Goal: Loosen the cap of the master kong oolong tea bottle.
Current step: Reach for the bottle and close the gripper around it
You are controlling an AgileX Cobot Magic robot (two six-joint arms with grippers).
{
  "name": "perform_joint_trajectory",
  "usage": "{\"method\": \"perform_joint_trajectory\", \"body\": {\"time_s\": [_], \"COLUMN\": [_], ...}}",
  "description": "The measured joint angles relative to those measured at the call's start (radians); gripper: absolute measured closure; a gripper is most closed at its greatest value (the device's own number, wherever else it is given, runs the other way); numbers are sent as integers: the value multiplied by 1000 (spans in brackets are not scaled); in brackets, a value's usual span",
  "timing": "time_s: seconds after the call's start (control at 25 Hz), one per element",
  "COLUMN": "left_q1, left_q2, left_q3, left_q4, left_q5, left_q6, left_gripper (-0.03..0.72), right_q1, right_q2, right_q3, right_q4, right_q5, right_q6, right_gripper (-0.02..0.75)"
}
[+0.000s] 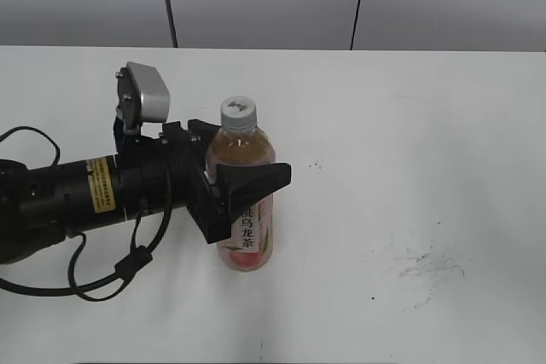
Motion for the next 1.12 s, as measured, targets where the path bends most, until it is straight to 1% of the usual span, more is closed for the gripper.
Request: {"method": "perform_joint_trajectory", "body": {"time_s": [0.16, 0.28, 0.36, 0.56, 0.68, 0.76, 0.88, 1.12], "left_q1": [0, 0, 0, 0, 0, 0, 0, 0], "left_q2": [0, 0, 0, 0, 0, 0, 0, 0], "left_q3": [0, 0, 0, 0, 0, 0, 0, 0], "left_q4": [1, 1, 1, 1, 1, 1, 1, 1], "left_q5": [-2, -1, -2, -2, -2, -2, -2, -2], "left_q6": [0, 1, 1, 1, 1, 1, 1, 1], "left_gripper": [241, 241, 241, 241, 241, 241, 241, 241], "right_q1": [78, 155, 217, 371, 456, 498, 555, 647], "right_q2": [224, 344, 428, 605, 704, 766, 833, 921], "right_q3": [-183, -324, -412, -632, -761, -839, -904, -918], "right_q4": [-16, -61, -109, -278, -338, -354, -362, -371], "right_q5": [63, 100, 128, 228, 248, 250, 252, 256], "right_q6": [-7, 41, 97, 324, 428, 487, 574, 704], "right_gripper": [207, 215, 216, 216, 216, 216, 216, 216]}}
